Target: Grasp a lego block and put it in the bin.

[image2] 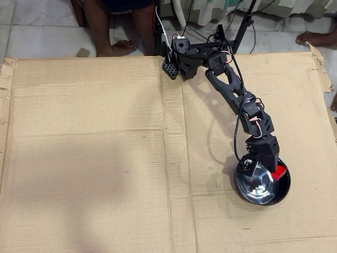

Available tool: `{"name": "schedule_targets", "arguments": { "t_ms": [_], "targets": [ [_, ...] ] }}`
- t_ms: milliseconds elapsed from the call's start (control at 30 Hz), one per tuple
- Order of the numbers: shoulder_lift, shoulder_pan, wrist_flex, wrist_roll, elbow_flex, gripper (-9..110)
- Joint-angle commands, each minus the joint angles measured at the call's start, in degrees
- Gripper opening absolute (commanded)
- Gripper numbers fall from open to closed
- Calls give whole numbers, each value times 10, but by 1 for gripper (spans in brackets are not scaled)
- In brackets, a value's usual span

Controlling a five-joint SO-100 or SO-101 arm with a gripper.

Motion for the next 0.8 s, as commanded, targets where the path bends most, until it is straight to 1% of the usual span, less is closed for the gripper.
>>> {"name": "schedule_targets", "arguments": {
  "t_ms": [0, 100, 167, 267, 500, 600, 767],
  "targets": [
    [11, 6, -6, 21, -27, 17],
    [11, 10, -6, 21, -27, 24],
    [11, 15, -6, 21, -26, 26],
    [12, 21, 20, 21, -25, 26],
    [70, 38, 181, -21, 1, 26],
    [118, 49, 207, -23, 47, 26],
    [230, 68, 206, -36, 163, 26]
  ]
}}
